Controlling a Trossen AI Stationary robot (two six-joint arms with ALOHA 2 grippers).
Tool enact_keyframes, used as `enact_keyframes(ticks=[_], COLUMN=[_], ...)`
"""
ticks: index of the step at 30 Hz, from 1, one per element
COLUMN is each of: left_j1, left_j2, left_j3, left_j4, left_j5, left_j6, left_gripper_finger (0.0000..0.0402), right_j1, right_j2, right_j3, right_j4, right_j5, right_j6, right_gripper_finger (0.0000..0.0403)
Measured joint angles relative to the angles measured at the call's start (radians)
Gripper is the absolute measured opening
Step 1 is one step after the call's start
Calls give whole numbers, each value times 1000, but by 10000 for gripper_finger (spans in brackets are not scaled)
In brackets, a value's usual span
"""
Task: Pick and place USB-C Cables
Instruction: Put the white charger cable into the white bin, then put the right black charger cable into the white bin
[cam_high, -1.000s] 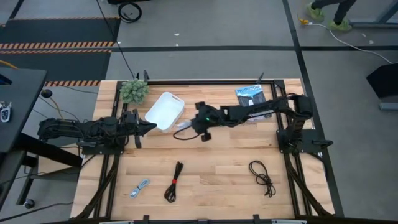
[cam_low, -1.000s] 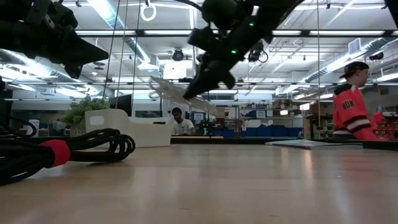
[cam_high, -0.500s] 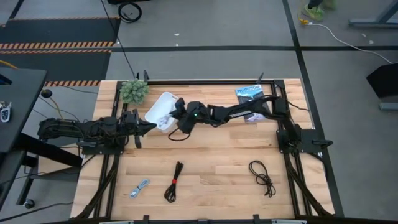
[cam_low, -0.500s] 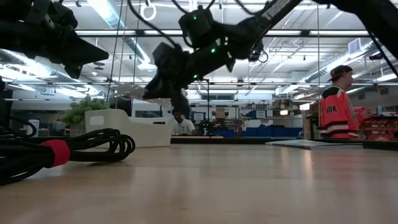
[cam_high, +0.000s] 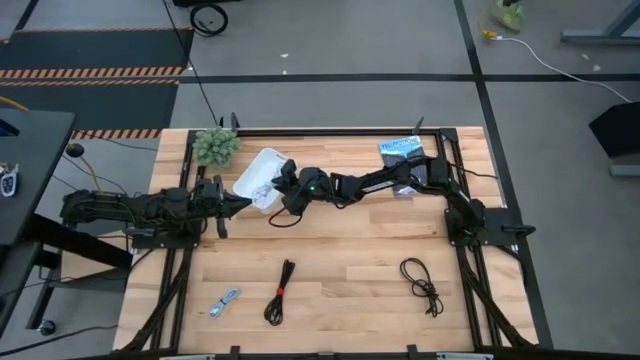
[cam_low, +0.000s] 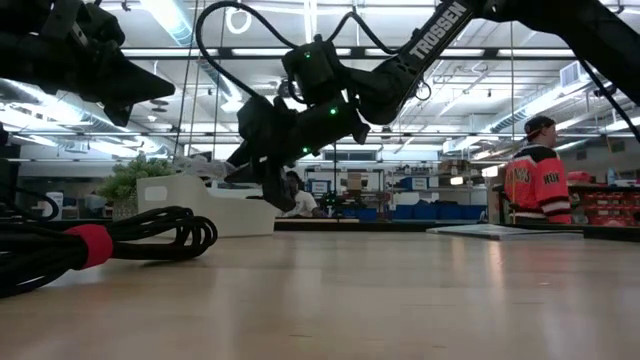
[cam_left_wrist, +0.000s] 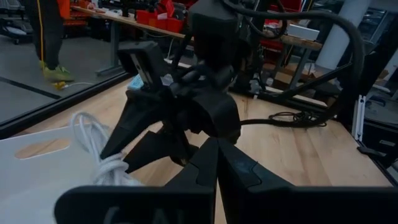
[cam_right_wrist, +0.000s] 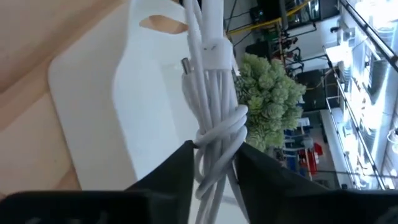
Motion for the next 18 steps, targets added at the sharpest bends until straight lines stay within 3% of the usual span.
enact_keyframes(ticks=[6, 18], left_j1=[0, 0], left_j2=[0, 0], left_j3=[0, 0], left_j4=[0, 0], left_j5=[0, 0], left_j6=[0, 0], left_gripper_finger=[11, 11], right_j1=[3, 8], right_j2=[-3, -84], right_j3=[0, 0], right_j4=[-16, -44], right_j5=[14, -5], right_j6=[56, 110], right_gripper_finger=[169, 174])
